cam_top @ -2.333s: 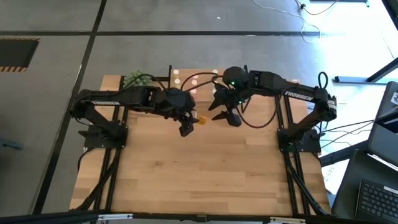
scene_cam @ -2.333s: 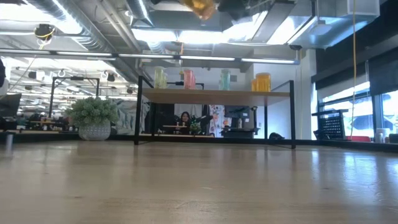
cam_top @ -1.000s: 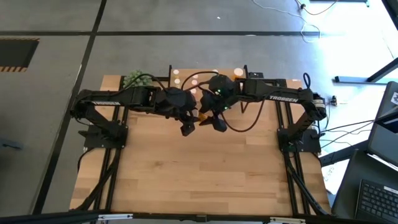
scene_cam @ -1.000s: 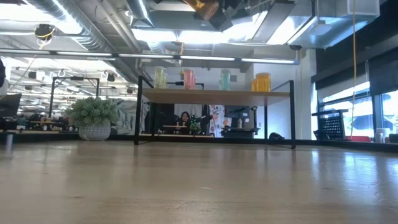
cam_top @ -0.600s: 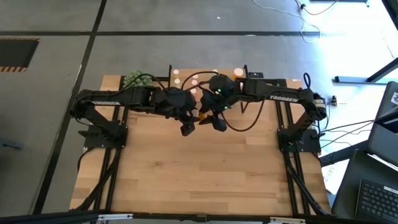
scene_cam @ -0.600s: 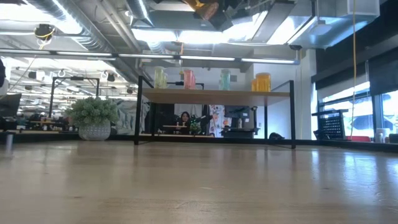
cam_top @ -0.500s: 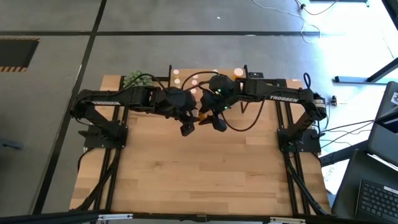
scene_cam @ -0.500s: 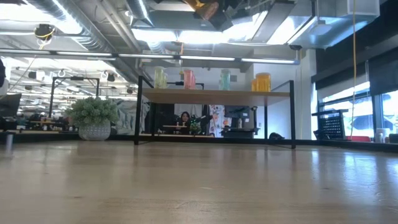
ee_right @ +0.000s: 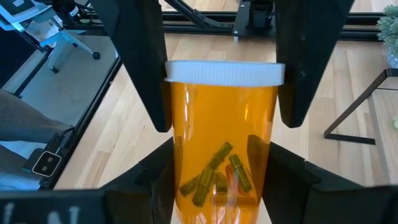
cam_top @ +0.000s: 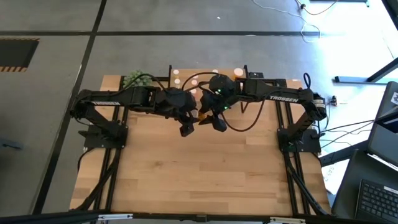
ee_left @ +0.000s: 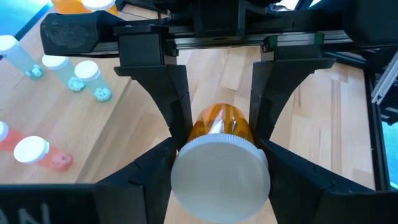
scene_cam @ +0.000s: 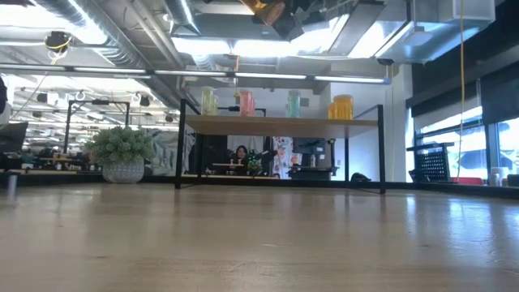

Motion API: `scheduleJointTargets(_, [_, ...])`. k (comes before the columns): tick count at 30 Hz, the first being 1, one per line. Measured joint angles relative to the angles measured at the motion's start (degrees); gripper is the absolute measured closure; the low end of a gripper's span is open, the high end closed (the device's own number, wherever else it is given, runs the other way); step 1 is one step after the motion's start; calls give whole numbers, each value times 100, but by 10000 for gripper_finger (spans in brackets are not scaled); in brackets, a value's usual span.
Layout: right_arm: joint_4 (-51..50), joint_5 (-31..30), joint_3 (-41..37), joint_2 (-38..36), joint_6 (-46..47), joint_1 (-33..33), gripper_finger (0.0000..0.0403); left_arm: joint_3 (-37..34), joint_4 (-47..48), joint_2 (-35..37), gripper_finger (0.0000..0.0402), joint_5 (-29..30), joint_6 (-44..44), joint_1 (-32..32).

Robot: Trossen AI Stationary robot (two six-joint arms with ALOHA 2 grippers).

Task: Pick and place medicine bottles onto shelf by color
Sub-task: Put the orange pill bottle on the shelf aligned with the other orange pill bottles

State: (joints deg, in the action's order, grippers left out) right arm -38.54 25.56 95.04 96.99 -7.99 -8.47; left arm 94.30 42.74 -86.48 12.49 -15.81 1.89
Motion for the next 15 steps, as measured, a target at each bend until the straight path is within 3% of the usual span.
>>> scheduleJointTargets(15, [-13, 4, 0, 0, 0, 0, 214, 5, 9, -28, 193, -15, -44, -7])
